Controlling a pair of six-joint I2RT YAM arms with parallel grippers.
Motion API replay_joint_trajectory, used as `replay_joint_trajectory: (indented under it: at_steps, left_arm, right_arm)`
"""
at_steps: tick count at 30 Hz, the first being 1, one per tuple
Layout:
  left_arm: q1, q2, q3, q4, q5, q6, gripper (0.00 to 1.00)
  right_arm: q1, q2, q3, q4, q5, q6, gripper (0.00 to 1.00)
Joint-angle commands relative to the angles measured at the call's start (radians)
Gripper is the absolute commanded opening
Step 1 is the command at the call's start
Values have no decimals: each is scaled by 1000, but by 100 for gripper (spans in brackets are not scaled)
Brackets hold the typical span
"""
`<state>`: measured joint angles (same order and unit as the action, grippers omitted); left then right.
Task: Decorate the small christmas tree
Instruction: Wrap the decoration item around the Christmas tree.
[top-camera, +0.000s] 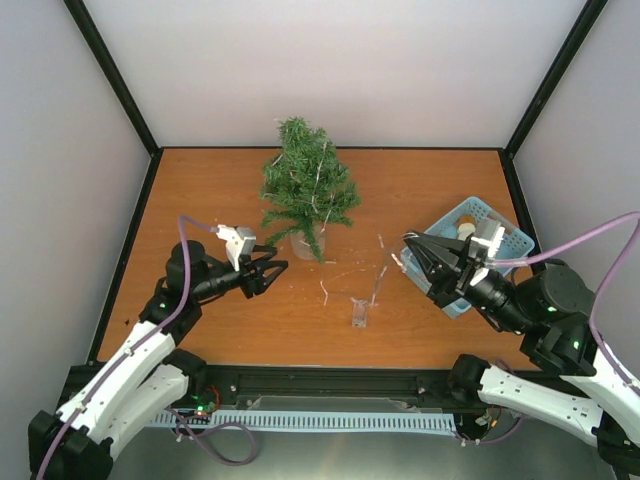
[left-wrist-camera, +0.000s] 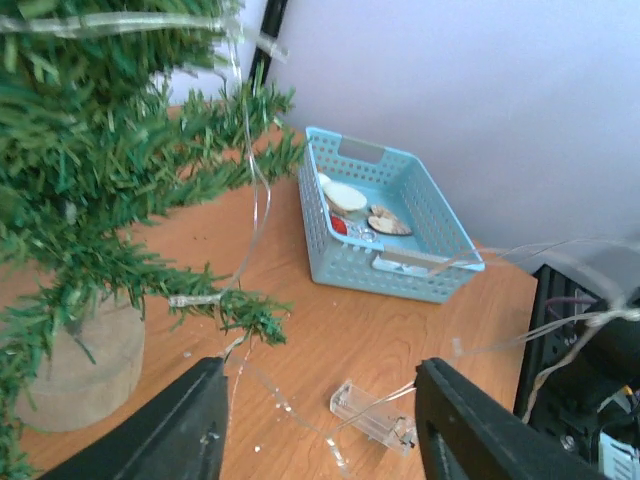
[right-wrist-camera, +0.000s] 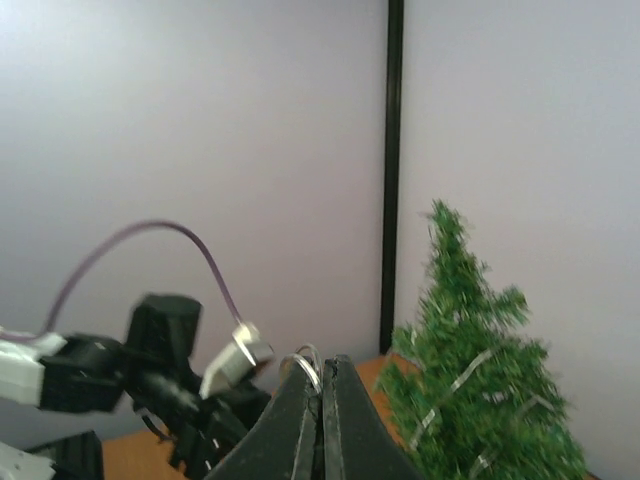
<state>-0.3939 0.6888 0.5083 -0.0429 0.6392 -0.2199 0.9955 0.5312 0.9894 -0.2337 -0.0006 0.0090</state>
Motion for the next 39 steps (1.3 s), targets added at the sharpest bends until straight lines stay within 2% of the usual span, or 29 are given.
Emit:
replay_joint_trajectory:
  at_steps: [1, 6, 10, 14, 21, 27, 32, 34, 35, 38, 39]
  left_arm:
    - [-31, 42, -61, 187, 52, -108, 55]
    - [-107, 86, -177, 340, -14, -229, 60]
    - [-161, 130, -267, 522, -91, -358, 62]
    - [-213, 226, -323, 683, -181, -463, 63]
    - [-318, 485, -327, 963, -276, -555, 64]
    - [-382, 691, -245, 1006, -355, -598, 63]
    - [-392, 834, -183, 1076, -320, -608, 58]
    - [-394, 861, -184, 1116, -318, -607, 52]
    - [-394, 866, -183, 1116, -315, -603, 46]
    - [-395, 821, -200, 1063, -330, -584, 15]
    - [-394, 781, -220, 1038, -349, -578, 9]
  right_arm:
    - [8, 10, 57, 84, -89, 27, 3]
    - [9, 35, 78, 103, -106, 31, 3]
    - [9, 48, 87, 97, -111, 29, 3]
    - [8, 45, 78, 95, -108, 35, 3]
    - [8, 44, 67, 117, -111, 44, 3]
    - [8, 49, 65, 115, -113, 44, 3]
    - [8, 59, 77, 107, -128, 50, 3]
    - [8, 60, 82, 96, -130, 59, 3]
    - [8, 58, 82, 91, -129, 63, 3]
    - [8, 44, 73, 79, -115, 72, 3]
    - [8, 36, 67, 74, -104, 76, 3]
